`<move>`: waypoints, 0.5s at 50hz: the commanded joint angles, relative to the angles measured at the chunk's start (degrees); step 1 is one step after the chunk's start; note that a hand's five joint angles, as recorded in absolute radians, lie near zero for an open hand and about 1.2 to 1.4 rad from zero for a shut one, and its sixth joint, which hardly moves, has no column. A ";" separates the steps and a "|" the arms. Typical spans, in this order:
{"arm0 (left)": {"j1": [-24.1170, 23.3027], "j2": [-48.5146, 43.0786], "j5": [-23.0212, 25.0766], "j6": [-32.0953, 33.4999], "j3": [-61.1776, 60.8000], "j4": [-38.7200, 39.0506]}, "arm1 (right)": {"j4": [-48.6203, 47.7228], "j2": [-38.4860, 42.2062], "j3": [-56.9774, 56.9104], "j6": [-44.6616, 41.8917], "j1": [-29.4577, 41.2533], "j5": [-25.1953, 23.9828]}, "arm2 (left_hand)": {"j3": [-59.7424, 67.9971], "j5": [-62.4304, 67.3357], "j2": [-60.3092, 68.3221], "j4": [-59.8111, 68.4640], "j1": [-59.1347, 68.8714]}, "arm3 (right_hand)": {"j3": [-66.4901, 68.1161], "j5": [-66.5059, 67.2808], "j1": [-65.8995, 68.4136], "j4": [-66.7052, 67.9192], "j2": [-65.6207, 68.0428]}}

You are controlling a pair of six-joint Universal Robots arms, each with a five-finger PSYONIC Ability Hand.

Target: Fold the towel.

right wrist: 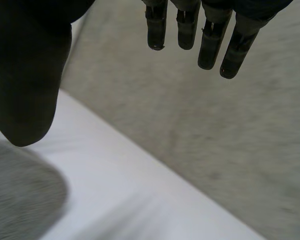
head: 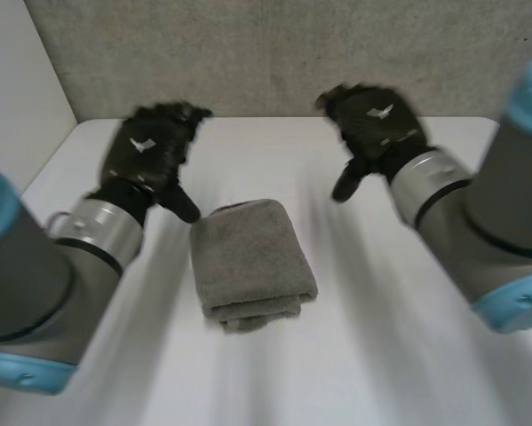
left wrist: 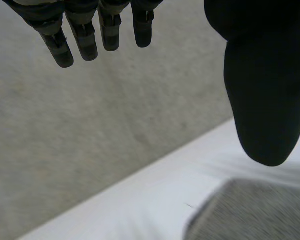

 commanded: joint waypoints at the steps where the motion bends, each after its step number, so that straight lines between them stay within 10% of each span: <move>1: 2.12 7.92 -4.69 -0.16 0.16 -8.05 | 3.54 -6.17 3.54 -0.14 -2.80 5.03 | 0.51 -1.40 0.47 0.49 0.32 | -3.94 -3.45 -3.10 -4.84 -4.08; 25: 3.62 10.04 -4.52 -2.97 -0.64 -10.44 | 2.06 -10.31 9.53 0.21 -6.76 4.94 | 0.51 -1.40 0.47 0.49 0.32 | -3.94 -3.45 -3.10 -4.84 -4.08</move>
